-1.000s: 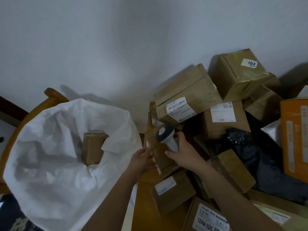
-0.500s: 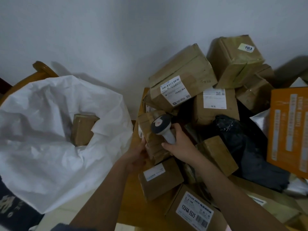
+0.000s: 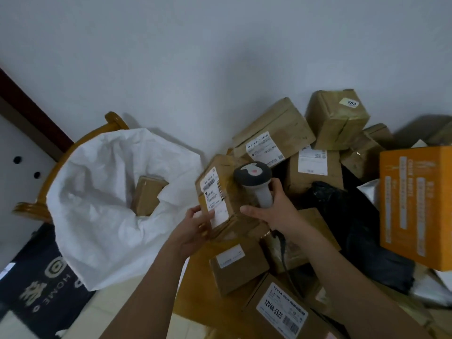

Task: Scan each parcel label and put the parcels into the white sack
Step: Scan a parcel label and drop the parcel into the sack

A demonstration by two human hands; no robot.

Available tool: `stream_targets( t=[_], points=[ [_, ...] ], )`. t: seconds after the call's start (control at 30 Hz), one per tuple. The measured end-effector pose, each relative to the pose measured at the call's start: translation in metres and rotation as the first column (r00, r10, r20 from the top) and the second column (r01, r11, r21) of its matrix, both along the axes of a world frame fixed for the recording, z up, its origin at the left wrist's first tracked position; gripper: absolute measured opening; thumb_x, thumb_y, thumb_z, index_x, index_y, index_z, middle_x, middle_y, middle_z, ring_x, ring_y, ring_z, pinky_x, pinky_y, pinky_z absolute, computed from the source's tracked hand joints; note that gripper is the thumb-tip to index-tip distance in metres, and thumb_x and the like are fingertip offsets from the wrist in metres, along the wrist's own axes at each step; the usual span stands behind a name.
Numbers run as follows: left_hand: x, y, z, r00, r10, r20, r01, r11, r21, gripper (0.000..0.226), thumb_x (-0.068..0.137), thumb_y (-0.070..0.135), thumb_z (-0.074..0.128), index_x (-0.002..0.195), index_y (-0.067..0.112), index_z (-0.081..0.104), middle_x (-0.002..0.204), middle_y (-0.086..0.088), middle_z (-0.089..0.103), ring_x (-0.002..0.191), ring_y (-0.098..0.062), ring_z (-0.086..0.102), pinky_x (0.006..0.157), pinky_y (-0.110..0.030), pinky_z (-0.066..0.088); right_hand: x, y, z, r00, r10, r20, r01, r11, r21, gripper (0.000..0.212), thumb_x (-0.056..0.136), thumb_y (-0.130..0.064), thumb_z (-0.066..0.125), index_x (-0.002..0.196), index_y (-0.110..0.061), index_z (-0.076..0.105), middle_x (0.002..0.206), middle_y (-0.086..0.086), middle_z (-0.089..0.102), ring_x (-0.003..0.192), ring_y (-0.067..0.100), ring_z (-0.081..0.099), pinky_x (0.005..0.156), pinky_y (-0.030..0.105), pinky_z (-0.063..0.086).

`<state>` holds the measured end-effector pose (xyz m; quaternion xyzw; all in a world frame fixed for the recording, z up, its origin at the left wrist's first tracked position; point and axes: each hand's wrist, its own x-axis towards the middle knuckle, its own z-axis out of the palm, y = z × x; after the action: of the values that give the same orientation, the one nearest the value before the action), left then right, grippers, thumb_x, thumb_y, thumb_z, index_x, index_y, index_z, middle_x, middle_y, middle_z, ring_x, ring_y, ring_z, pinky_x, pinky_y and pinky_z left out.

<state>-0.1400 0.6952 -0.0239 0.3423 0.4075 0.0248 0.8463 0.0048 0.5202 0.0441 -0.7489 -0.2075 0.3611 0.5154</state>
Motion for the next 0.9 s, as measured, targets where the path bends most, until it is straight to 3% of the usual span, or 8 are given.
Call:
stream_targets(
  t=[0.1, 0.27, 0.37, 0.5, 0.7, 0.77, 0.83, 0.9],
  points=[
    [-0.007, -0.004, 0.011, 0.987, 0.08, 0.139, -0.079, 0.997, -0.013, 0.075, 0.074, 0.021, 0.081, 0.139, 0.017, 0.044, 0.129, -0.017, 0.061, 0.118, -0.034, 0.06, 0.092, -0.05, 0.053, 0.0, -0.009, 0.017, 0.996, -0.058, -0.06, 0.064, 0.994, 0.089, 0.087, 0.067, -0.033, 0.085, 0.13, -0.039, 0.026, 0.117, -0.011, 0.053, 0.1, 0.007, 0.057, 0.068, 0.017, 0.055],
    [-0.01, -0.016, 0.036, 0.955, 0.014, 0.295, -0.024, 0.999, 0.031, 0.079, 0.075, 0.033, 0.082, 0.141, 0.008, 0.048, 0.14, -0.019, 0.053, 0.127, -0.034, 0.054, 0.098, -0.046, 0.052, 0.003, -0.026, 0.032, 0.99, -0.08, -0.113, 0.101, 0.976, 0.193, 0.109, 0.05, -0.045, 0.089, 0.14, -0.036, 0.03, 0.129, -0.005, 0.056, 0.111, 0.016, 0.059, 0.086, 0.036, 0.057],
    [-0.014, -0.029, 0.047, 0.94, -0.041, 0.337, 0.042, 0.999, 0.004, 0.084, 0.061, 0.036, 0.091, 0.132, 0.009, 0.058, 0.136, -0.019, 0.057, 0.121, -0.032, 0.059, 0.094, -0.041, 0.055, 0.007, -0.035, 0.044, 0.996, -0.057, -0.071, 0.07, 0.979, 0.191, 0.088, 0.056, -0.038, 0.082, 0.129, -0.034, 0.033, 0.121, 0.003, 0.059, 0.094, 0.02, 0.064, 0.065, 0.029, 0.057],
    [-0.018, -0.043, 0.058, 0.904, -0.126, 0.409, 0.128, 0.992, 0.021, 0.074, 0.055, 0.04, 0.094, 0.121, 0.017, 0.07, 0.132, -0.014, 0.061, 0.117, -0.029, 0.063, 0.089, -0.041, 0.056, 0.009, -0.047, 0.054, 0.996, -0.045, -0.072, 0.059, 0.976, 0.212, 0.082, 0.058, -0.037, 0.08, 0.127, -0.031, 0.036, 0.117, 0.006, 0.062, 0.082, 0.017, 0.063, 0.059, 0.027, 0.055],
    [-0.012, -0.037, 0.081, 0.927, -0.162, 0.338, 0.128, 0.984, 0.12, 0.099, 0.057, 0.039, 0.093, 0.142, 0.017, 0.049, 0.138, -0.015, 0.056, 0.123, -0.033, 0.057, 0.092, -0.047, 0.054, 0.008, -0.051, 0.067, 0.98, -0.135, -0.144, 0.166, 0.959, 0.229, 0.069, 0.071, -0.049, 0.074, 0.129, -0.027, 0.045, 0.103, 0.004, 0.065, 0.068, 0.01, 0.06, 0.06, 0.025, 0.05],
    [-0.008, -0.031, 0.094, 0.955, -0.126, 0.268, 0.072, 0.977, 0.203, 0.11, 0.051, 0.035, 0.096, 0.145, 0.02, 0.042, 0.13, -0.013, 0.063, 0.108, -0.029, 0.066, 0.086, -0.046, 0.057, 0.007, -0.048, 0.08, 0.97, -0.195, -0.147, 0.222, 0.954, 0.201, 0.051, 0.084, -0.048, 0.067, 0.126, -0.024, 0.048, 0.101, 0.004, 0.065, 0.067, 0.009, 0.06, 0.057, 0.023, 0.049],
    [-0.006, -0.023, 0.104, 0.978, -0.05, 0.202, -0.004, 0.965, 0.261, 0.105, 0.053, 0.029, 0.094, 0.144, 0.024, 0.042, 0.117, -0.01, 0.07, 0.091, -0.024, 0.071, 0.075, -0.038, 0.06, 0.005, -0.046, 0.096, 0.965, -0.233, -0.124, 0.253, 0.95, 0.183, 0.035, 0.093, -0.046, 0.057, 0.118, -0.021, 0.052, 0.092, 0.005, 0.063, 0.058, 0.01, 0.057, 0.052, 0.025, 0.049],
    [-0.005, -0.016, 0.113, 0.99, 0.018, 0.143, -0.061, 0.951, 0.304, 0.09, 0.064, 0.022, 0.083, 0.143, 0.028, 0.04, 0.116, -0.009, 0.07, 0.093, -0.024, 0.071, 0.071, -0.036, 0.057, 0.005, -0.044, 0.112, 0.961, -0.241, -0.131, 0.265, 0.942, 0.206, 0.027, 0.097, -0.043, 0.053, 0.113, -0.022, 0.054, 0.088, 0.007, 0.061, 0.054, 0.011, 0.056, 0.052, 0.026, 0.049]
  ],
)
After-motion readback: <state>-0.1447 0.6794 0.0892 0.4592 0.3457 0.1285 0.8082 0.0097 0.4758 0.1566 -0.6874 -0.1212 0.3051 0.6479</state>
